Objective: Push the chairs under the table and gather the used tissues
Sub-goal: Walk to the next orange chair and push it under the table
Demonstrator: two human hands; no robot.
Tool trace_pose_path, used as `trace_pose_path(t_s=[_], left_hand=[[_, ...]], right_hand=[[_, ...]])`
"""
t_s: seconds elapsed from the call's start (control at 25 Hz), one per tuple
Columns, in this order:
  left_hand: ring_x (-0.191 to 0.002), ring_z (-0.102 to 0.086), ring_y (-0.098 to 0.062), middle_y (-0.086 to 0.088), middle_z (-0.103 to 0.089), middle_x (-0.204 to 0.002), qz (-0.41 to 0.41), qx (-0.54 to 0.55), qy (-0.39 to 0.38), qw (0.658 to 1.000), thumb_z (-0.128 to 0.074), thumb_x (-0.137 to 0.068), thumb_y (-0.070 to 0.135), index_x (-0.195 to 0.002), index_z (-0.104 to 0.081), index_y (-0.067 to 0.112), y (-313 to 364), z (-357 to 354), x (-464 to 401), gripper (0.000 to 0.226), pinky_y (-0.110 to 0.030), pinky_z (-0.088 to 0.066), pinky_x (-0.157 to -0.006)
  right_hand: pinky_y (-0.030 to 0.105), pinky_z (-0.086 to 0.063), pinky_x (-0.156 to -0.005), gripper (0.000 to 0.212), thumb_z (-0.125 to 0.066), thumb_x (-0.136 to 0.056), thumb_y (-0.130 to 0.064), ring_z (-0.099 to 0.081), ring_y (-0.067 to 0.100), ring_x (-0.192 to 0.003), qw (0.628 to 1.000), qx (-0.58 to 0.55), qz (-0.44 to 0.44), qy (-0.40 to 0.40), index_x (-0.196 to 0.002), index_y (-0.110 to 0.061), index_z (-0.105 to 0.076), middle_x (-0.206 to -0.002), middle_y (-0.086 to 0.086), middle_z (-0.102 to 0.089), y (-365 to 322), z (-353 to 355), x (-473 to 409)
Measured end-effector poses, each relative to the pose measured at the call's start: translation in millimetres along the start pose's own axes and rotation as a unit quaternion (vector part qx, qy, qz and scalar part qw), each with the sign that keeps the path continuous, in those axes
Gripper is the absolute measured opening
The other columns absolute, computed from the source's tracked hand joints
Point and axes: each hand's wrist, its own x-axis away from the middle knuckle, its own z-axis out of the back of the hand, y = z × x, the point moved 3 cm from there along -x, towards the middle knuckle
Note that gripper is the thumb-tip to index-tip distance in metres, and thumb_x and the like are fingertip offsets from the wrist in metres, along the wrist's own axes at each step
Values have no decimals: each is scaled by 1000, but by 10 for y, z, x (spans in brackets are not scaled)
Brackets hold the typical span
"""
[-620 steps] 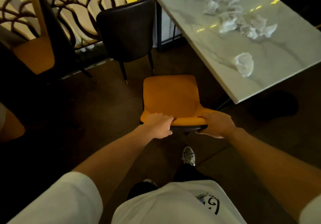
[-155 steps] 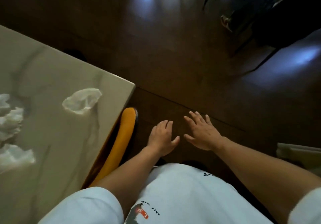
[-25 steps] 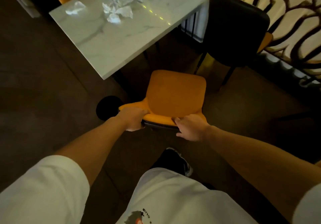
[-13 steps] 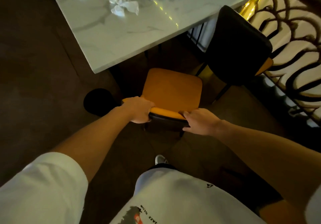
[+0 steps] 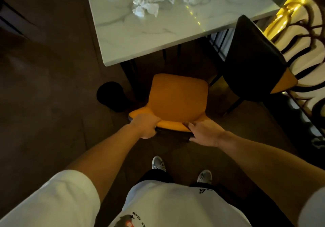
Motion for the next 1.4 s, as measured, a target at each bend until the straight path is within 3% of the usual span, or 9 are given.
trace_pose_path(t_s=[0.12,0.24,0.32,0.48,0.6,0.8,0.92,1.04,1.4], left_hand=[[-78,-56,-18,3,-60,-92,49,9,32,998,-67,-91,26,-109,-59,29,429,-220,21,20,-43,-55,-68],[-79,-57,-18,3,-61,-94,100,27,54,993,-70,-87,33,-108,-58,31,818,-434,-11,24,-37,-51,-62],[-75,-56,-17,3,-61,-91,124,42,68,989,-70,-85,33,-103,-58,31,1069,-507,-55,22,-35,-47,-58],[-76,-59,-19,2,-60,-92,150,54,63,985,-70,-86,33,-108,-53,27,1597,-510,-169,28,-37,-53,-59],[-79,-59,-19,1,-57,-92,147,42,47,987,-71,-88,34,-108,-47,23,1839,-483,-200,33,-34,-49,-58],[-95,-59,-22,0,-59,-110,124,12,37,991,-69,-86,50,-123,-50,24,1826,-400,-192,49,-37,-52,-76],[-107,-56,-17,7,-57,-125,106,49,78,990,-70,-84,55,-139,-45,32,1824,-394,-168,65,-33,-46,-83],[-116,-55,-17,11,-54,-135,103,107,66,987,-69,-86,46,-149,-35,40,1773,-373,-146,72,-33,-47,-88],[-119,-51,-18,7,-51,-140,92,118,27,988,-67,-88,47,-155,-26,39,1495,-124,-373,79,-35,-44,-93]], right_hand=[[30,-50,-74,70,-52,-98,-53,-61,17,-96,998,39,39,2,-155,-25,-23,-118,0,-63,287,-23,258],[25,-31,-61,69,-48,-100,-54,-59,16,-98,992,104,65,-1,-157,-27,-20,-123,-2,-60,554,-44,487],[27,-31,-60,69,-46,-99,-57,-60,17,-100,990,123,71,6,-156,-31,-19,-124,-3,-60,753,-80,605],[33,-46,-84,68,-55,-96,-52,-55,19,-114,995,72,63,12,-153,-35,-24,-128,-5,-59,1150,-181,832],[40,-43,-104,70,-59,-93,-52,-53,20,-120,998,27,48,26,-152,-33,-27,-129,-5,-58,1288,-184,962],[32,-45,-75,80,-55,-86,-72,-58,18,-102,997,33,65,32,-148,-29,-29,-114,-4,-60,1206,-84,973],[33,-43,-89,72,-57,-86,-70,-58,19,-107,995,48,86,30,-140,-26,-41,-117,-4,-61,1161,-38,871],[32,-48,-79,59,-54,-90,-65,-60,18,-100,992,51,114,22,-133,-25,-48,-115,-2,-61,1171,-69,773],[37,-52,-88,70,-49,-93,-64,-59,24,-115,989,37,144,12,-147,-21,-39,-134,3,-59,1424,22,390]])
